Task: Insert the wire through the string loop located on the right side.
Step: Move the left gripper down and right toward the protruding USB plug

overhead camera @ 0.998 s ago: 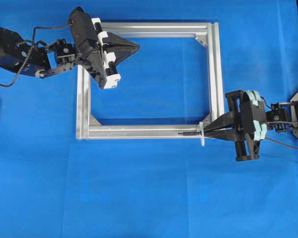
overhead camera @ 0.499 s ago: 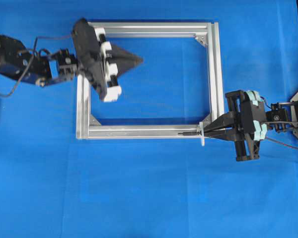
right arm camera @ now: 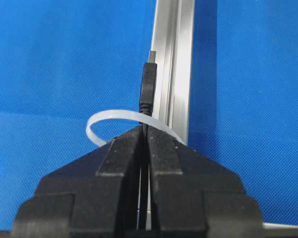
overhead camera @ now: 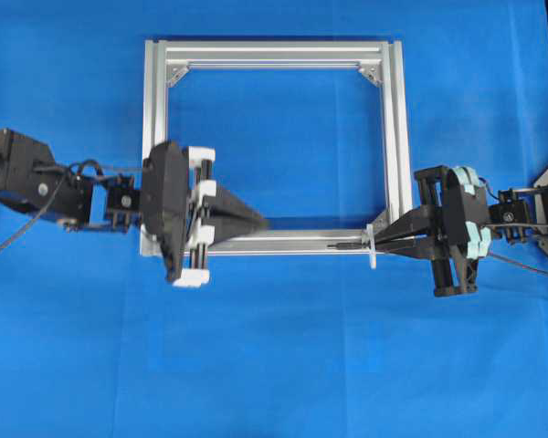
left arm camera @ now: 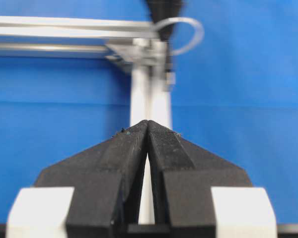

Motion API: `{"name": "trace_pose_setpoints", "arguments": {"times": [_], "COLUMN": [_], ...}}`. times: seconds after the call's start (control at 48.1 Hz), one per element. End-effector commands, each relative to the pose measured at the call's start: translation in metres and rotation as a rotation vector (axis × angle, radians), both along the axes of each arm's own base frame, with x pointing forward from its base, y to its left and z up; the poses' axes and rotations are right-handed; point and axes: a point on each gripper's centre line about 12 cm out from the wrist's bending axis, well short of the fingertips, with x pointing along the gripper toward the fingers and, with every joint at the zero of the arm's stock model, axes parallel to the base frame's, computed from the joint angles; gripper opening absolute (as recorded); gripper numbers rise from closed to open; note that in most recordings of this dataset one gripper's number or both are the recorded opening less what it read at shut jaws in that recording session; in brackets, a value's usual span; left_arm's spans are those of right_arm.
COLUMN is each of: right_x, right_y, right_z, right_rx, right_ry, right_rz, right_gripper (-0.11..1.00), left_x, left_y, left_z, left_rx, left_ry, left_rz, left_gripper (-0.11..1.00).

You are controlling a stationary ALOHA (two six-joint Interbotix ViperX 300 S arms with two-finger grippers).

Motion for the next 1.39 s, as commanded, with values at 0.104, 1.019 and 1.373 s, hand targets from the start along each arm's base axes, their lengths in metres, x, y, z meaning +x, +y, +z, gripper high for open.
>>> {"name": "trace_pose_setpoints", "arguments": {"times": [0.104,1.019,1.373], "right_x": [0.005,0.005,0.005], "right_y": [0.002,0.002,0.001], "right_z": [0.006,0.006,0.007], "right_rx": [0.002,0.002,0.0], "right_ry": [-0.028,-0.024,-0.028], "right_rz": [0.005,0.005,0.005], "right_gripper": [-0.04,-0.04,-0.04], "left_x": [0.003,0.106,0.108], "left_y": [-0.008,-0.006,-0.005], "left_z": [0.018,0.04,0.038], "left_rx": [-0.008,-0.002,-0.003], "left_ry": [-0.049,0.02,0.029], "left_rz": [-0.019,-0.005,-0.003], "left_gripper": [0.0,0.0,0.0]}}
